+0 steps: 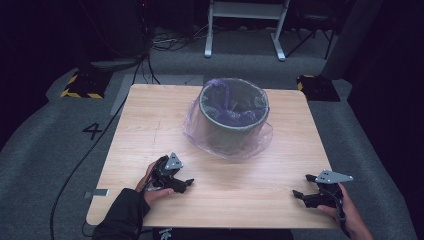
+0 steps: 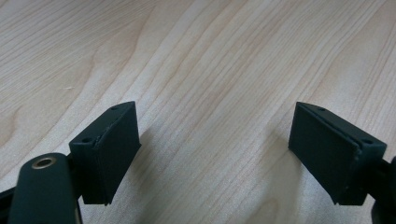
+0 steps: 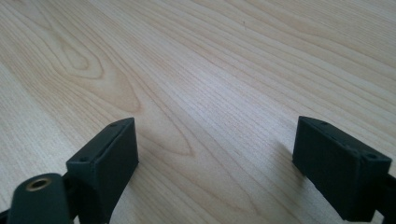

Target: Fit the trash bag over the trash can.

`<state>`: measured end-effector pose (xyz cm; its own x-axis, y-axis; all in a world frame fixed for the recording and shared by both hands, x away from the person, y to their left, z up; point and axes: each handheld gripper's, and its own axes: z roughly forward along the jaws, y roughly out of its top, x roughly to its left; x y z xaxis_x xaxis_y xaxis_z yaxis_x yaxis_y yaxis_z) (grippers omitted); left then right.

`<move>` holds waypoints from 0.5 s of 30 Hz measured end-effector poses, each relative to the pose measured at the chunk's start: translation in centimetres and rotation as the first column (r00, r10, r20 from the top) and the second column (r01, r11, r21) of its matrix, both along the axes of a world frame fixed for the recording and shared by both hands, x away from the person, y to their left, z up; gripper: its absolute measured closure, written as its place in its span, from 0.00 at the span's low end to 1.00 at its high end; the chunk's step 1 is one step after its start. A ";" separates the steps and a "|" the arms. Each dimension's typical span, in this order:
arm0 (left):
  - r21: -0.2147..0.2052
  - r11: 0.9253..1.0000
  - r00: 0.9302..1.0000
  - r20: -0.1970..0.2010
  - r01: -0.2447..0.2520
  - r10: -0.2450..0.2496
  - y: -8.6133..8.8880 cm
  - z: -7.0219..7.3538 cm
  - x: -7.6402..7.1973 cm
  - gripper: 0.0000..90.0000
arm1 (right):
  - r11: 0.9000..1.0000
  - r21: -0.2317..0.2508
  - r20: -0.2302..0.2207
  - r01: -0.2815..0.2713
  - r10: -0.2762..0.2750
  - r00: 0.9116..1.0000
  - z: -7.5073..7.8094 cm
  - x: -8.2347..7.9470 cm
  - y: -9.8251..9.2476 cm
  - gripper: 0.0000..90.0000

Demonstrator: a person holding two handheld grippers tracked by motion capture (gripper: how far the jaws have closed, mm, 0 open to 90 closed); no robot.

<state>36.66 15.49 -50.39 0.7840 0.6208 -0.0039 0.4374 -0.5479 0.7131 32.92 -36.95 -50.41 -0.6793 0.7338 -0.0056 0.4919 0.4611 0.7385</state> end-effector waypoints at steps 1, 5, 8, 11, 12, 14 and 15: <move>0.000 1.000 1.000 0.002 0.003 -0.003 0.0 0.0 0.0 0.17 | 1.000 0.000 0.000 0.000 0.000 1.000 0.0 0.0 0.0 0.15; -0.002 1.000 1.000 -0.003 0.002 -0.002 -0.1 0.0 0.1 0.17 | 1.000 0.000 0.000 0.000 0.000 1.000 0.0 0.0 0.0 0.15; -0.001 1.000 1.000 -0.004 0.006 -0.006 -0.1 0.0 0.2 0.17 | 1.000 0.000 0.000 0.000 0.000 1.000 0.0 0.0 0.0 0.15; -0.001 1.000 1.000 -0.004 0.005 -0.005 -0.1 0.0 0.2 0.17 | 1.000 0.000 0.000 0.000 0.000 1.000 0.0 0.0 0.0 0.15; -0.001 1.000 1.000 -0.004 0.005 -0.005 -0.1 0.0 0.2 0.17 | 1.000 0.000 0.000 0.000 0.000 1.000 0.0 0.0 0.0 0.15; -0.002 1.000 1.000 -0.005 0.005 -0.005 -0.1 0.0 0.2 0.17 | 1.000 0.000 0.000 0.000 0.000 1.000 0.0 0.0 0.0 0.15; -0.002 1.000 1.000 -0.005 0.006 -0.006 -0.1 0.0 0.2 0.17 | 1.000 0.000 0.000 0.000 0.000 1.000 0.0 0.0 0.0 0.15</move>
